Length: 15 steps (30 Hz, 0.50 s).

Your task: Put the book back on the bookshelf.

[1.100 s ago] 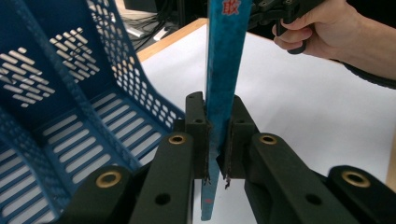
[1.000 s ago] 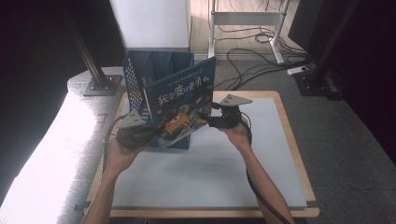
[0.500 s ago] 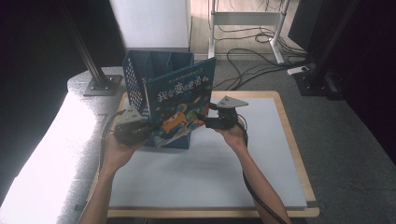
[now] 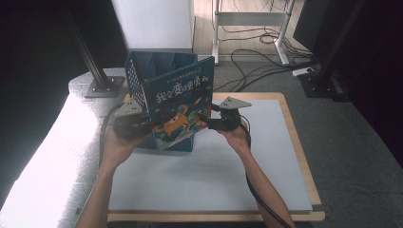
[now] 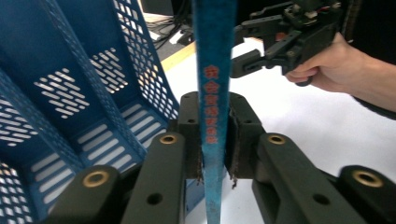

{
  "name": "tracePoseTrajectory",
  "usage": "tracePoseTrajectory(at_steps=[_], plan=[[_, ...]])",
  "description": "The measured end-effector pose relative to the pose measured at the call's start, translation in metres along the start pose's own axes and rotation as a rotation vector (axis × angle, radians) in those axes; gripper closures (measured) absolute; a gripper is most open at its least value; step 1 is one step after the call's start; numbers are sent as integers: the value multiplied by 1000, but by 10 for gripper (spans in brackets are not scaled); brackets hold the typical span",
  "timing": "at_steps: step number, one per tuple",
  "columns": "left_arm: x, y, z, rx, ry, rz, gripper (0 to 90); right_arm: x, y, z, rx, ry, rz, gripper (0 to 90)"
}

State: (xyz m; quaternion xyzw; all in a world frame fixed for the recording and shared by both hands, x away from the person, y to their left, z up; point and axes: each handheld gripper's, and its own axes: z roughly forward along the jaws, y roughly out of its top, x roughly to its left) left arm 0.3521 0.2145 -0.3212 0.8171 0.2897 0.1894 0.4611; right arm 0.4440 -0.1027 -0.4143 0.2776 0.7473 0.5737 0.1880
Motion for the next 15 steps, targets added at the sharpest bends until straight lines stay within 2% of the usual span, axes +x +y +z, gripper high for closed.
tracePoseTrajectory(at_steps=[2, 4, 6, 7, 8, 9, 10, 13, 15], plan=[[-3, -2, -1, -11, -12, 0, 814, -2, 0, 2, -2, 17, 6, 344], [-7, -4, -2, -21, 10, 7, 822, -2, 0, 3, -3, 22, 9, 341], [-10, -5, -3, -24, 29, 19, 826, 1, 1, 5, 6, -11, -12, 347], [-10, -5, -3, -24, 29, 19, 827, 1, 1, 5, 6, -11, -12, 347], [-9, -7, -5, -25, 43, 12, 828, 5, 1, 6, 3, -36, -27, 344], [-9, -7, -5, -25, 43, 12, 828, 5, 1, 6, 3, -36, -27, 344], [-6, -10, -7, -35, 56, -1, 828, 10, 2, 5, -8, -58, -28, 404], [-3, -16, -9, -34, 87, -8, 829, 16, 3, 7, -16, -39, -36, 527], [0, -20, -12, -45, 91, -26, 829, 20, 3, 12, 2, -16, -43, 567]])
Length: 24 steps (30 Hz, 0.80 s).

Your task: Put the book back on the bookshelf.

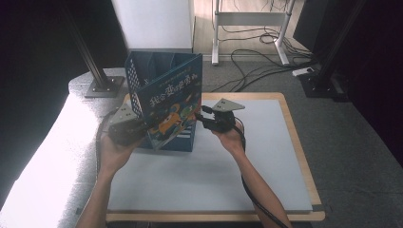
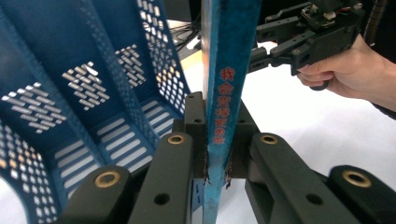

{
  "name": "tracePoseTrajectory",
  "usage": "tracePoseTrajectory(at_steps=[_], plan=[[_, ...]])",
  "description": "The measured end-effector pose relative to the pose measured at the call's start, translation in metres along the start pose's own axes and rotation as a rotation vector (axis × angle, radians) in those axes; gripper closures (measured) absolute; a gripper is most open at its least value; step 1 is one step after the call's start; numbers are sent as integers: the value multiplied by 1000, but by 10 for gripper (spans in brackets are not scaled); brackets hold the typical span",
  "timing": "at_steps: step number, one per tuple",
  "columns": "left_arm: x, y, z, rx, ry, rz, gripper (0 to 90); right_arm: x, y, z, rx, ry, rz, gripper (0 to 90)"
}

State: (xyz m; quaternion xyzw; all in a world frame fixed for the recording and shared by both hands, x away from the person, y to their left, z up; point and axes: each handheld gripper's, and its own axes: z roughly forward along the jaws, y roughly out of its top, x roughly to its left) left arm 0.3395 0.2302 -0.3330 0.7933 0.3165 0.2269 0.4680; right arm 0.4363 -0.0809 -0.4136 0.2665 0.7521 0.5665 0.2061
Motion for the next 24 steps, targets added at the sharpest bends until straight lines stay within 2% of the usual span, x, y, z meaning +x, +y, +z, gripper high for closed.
tracePoseTrajectory(at_steps=[3, 4, 8, 13, 19, 21, 24], plan=[[2, -2, -2, -3, 1, -11, 829, 3, 2, 7, 24, 0, -8, 572], [2, -3, -2, -5, 1, -16, 829, 6, 4, 15, 33, 7, -5, 572], [-1, -3, -4, 2, 17, -11, 829, 11, 6, 27, 39, 5, -1, 575], [4, -7, -6, -12, 16, -49, 827, 12, 9, 33, 38, 10, 28, 595], [6, -10, -7, -24, 27, -76, 818, 12, 13, 40, 42, 6, 16, 600], [10, -13, -8, -33, 17, -101, 819, 11, 14, 43, 38, 17, 23, 603], [11, -16, -10, -41, 15, -110, 819, 12, 14, 44, 32, 20, 25, 608]])
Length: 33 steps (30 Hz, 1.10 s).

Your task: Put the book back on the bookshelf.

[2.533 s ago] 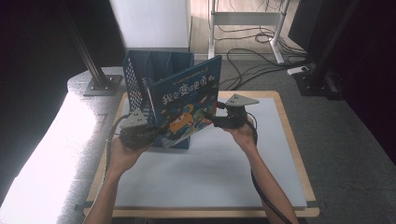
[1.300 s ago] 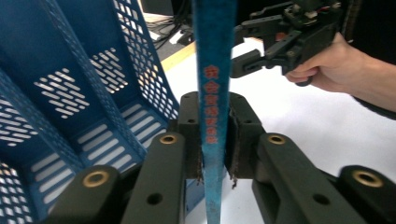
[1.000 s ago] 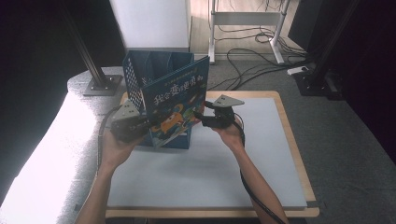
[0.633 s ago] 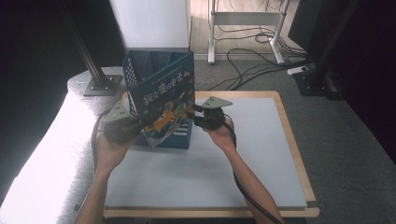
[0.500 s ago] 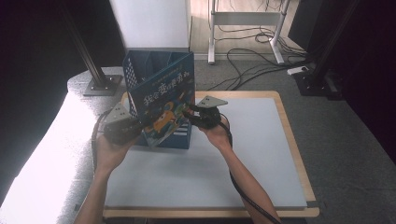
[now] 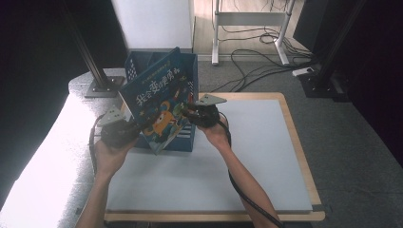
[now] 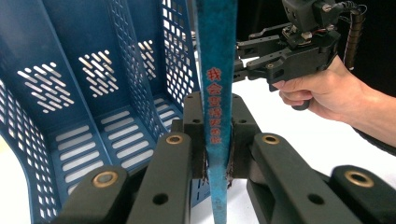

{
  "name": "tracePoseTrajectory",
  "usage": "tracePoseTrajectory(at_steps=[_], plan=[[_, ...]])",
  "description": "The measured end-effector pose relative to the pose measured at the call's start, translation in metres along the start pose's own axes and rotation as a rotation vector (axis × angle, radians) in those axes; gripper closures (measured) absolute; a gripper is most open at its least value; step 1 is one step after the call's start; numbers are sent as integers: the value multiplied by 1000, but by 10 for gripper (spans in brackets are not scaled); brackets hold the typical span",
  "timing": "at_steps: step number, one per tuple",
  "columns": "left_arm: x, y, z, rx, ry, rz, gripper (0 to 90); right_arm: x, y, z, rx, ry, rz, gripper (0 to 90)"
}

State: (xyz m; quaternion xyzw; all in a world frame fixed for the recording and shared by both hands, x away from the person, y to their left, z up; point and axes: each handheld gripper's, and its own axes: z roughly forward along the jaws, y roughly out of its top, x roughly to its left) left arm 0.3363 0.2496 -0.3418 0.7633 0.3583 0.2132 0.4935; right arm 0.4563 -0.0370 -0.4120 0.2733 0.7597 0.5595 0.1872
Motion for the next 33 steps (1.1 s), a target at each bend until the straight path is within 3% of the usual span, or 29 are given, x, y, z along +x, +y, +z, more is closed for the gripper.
tracePoseTrajectory(at_steps=[11, 16, 20, 27, 33], plan=[[1, -7, -11, -27, -10, -31, 827, 6, -1, 3, -6, 32, -12, 618], [-4, -4, -14, -27, 28, -11, 830, 11, 0, 9, -1, 29, -13, 606], [-2, 0, -10, -30, 44, -31, 830, 10, 0, 10, 18, 24, -1, 604], [-6, 9, 3, -22, 66, -27, 830, 9, -2, 4, 28, 50, 11, 588], [-5, 16, 15, -23, 75, -33, 831, 11, -7, -4, 34, 119, 44, 585]])
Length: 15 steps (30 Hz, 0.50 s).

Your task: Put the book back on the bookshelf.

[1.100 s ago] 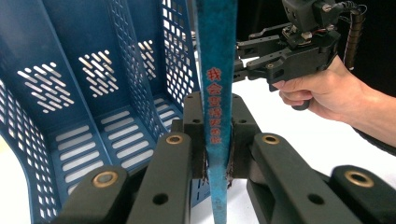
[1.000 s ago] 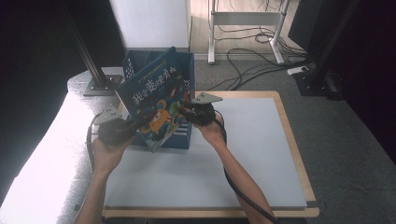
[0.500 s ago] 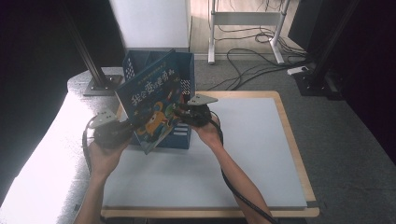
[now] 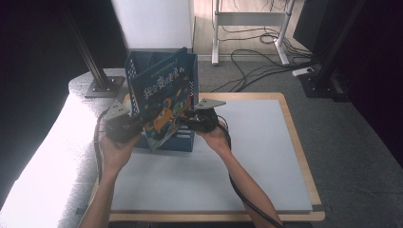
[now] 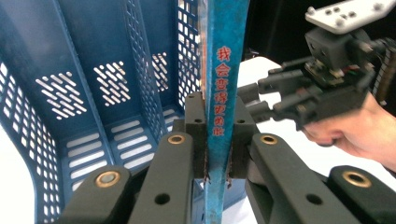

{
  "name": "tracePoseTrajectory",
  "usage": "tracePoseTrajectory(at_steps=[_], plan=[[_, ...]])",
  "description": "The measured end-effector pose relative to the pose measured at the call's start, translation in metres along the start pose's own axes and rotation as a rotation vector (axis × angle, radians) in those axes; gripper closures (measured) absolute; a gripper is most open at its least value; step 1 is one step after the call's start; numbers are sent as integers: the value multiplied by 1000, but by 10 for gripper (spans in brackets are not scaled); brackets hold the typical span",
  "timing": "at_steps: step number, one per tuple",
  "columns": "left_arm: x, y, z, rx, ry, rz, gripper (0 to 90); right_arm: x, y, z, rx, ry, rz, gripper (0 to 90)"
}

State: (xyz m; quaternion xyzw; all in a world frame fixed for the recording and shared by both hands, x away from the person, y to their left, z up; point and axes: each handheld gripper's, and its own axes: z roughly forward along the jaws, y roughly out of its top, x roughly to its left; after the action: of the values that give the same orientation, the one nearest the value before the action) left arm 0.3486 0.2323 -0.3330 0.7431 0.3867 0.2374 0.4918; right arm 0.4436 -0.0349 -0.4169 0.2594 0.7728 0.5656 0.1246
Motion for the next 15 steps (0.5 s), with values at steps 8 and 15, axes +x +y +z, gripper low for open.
tracePoseTrajectory(at_steps=[8, 15], plan=[[-2, 7, 9, 14, 9, 1, 831, 18, -7, 1, 35, 100, 6, 605], [-6, 7, 9, 18, 17, 9, 832, 51, -15, 15, 63, 192, -32, 708]])
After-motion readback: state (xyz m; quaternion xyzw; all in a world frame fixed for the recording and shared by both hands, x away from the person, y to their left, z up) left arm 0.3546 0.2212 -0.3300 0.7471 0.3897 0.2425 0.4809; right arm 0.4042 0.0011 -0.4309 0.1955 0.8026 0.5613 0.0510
